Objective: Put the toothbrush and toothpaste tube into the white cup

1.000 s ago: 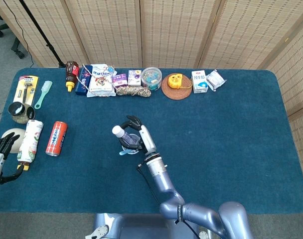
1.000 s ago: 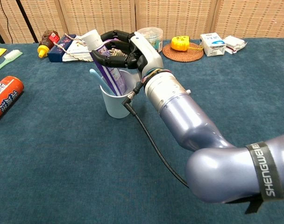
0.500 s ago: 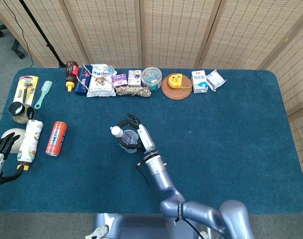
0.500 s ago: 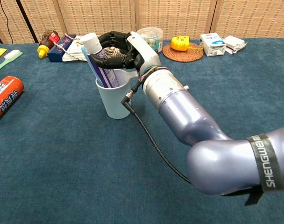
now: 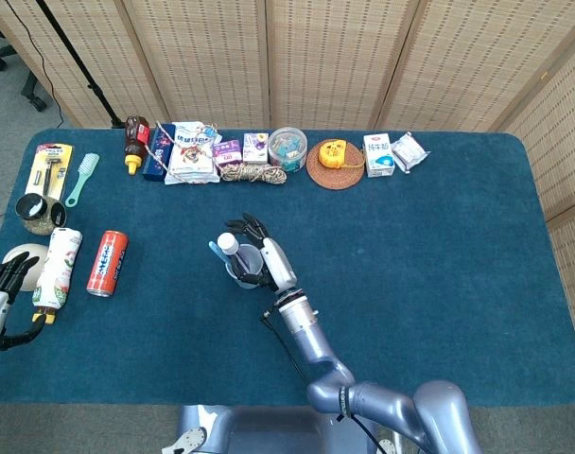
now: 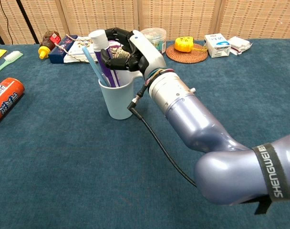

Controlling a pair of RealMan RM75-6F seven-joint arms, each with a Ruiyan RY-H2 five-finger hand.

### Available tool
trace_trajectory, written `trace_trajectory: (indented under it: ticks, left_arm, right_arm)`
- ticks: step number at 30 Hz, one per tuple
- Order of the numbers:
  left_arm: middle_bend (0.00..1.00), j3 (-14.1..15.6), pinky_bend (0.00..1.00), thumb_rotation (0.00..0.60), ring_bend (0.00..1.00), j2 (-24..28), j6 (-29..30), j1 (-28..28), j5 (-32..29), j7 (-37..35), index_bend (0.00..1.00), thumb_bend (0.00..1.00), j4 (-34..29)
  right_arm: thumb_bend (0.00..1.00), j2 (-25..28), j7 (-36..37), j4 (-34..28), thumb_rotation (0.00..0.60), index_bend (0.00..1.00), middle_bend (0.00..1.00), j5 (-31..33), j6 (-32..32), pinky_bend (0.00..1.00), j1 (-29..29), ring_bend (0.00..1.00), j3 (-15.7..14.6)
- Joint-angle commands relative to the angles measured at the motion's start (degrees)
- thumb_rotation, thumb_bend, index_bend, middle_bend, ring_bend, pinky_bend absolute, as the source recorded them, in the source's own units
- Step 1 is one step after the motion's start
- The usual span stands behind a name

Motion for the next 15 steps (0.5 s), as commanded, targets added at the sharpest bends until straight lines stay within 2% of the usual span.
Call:
trace_trajectory:
  ticks: [1,15]
  left_arm:
    - [0.0,0.0,0.0,0.6,0.0,0.1,0.0,0.0,-0.1,0.1,0.0,0.35,-0.1]
    - [0.0,0.1,0.0,0.6,0.0,-0.1,-0.2,-0.1,0.0,0.3,0.0,0.35,-0.2]
  right_arm:
    - [0.57,0.0,0.1,0.5,0.6,0.23,0.13,-0.1,0.0,0.0,0.1,0.0,-0.2]
    - [0.57,0.1,-1.2,1.5,0.6,0.2,0.1,-2.2,4.0,0.0,0.0,0.0,-0.9]
